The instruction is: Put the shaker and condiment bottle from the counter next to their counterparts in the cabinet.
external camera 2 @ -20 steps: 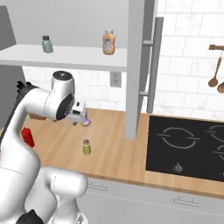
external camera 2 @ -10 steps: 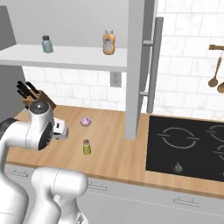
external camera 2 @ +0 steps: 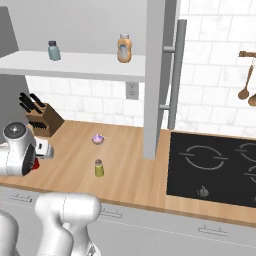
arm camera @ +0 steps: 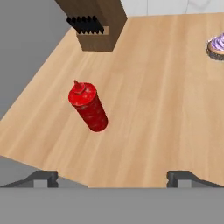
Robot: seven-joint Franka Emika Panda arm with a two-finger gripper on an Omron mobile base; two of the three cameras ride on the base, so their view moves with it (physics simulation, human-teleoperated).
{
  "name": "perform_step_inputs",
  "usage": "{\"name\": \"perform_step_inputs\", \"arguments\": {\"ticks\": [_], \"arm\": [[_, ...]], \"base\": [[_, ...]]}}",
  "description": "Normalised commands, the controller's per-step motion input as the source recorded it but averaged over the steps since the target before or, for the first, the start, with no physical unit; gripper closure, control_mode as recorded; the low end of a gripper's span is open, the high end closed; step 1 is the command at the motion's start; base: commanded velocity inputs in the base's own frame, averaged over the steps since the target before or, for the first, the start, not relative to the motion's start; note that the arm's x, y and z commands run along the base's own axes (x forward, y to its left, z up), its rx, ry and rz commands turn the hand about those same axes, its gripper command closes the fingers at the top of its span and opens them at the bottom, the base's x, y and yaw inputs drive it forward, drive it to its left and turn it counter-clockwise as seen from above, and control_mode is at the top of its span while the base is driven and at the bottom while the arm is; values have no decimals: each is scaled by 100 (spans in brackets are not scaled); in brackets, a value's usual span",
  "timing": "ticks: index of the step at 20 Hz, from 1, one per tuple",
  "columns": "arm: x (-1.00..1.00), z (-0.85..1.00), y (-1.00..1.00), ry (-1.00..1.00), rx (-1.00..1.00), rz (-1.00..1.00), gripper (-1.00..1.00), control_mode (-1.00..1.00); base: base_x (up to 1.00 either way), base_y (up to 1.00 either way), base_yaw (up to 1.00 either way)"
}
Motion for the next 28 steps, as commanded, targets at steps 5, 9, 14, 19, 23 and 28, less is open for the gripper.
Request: {"name": "perform_step_inputs", "arguments": {"ticks": [5, 9, 14, 19, 23, 28], "arm": [[20, -3, 27, 4, 4, 8, -100, -100], [14, -3, 34, 3, 0, 2, -100, -100], [19, 0, 27, 0, 0, 0, -100, -100], [26, 0, 15, 1, -2, 0, -100, -100], [2, -4, 16, 7, -3, 0, -100, -100], [3, -18, 3, 8, 0, 0, -100, -100]], "base": [[0, 0, 0], [0, 0, 0], [0, 0, 0], [0, 0, 0], [0, 0, 0], [0, 0, 0]]}}
